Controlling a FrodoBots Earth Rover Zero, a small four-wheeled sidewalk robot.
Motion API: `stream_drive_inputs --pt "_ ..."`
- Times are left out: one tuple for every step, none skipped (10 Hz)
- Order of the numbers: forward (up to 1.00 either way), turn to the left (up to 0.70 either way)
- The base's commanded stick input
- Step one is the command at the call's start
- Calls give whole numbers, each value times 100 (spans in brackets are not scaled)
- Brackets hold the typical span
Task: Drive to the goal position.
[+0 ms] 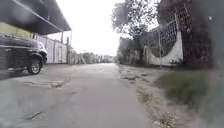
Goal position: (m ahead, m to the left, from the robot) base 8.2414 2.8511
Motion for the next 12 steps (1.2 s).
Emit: stream_drive_inputs --pt "100 0" --pt "100 0" --pt "100 0" --pt "100 0" --pt "100 0" --pt "100 0" --pt "100 0" --pt "100 0" --pt "100 0" --pt "100 0" --pt "100 0" --pt "100 0"
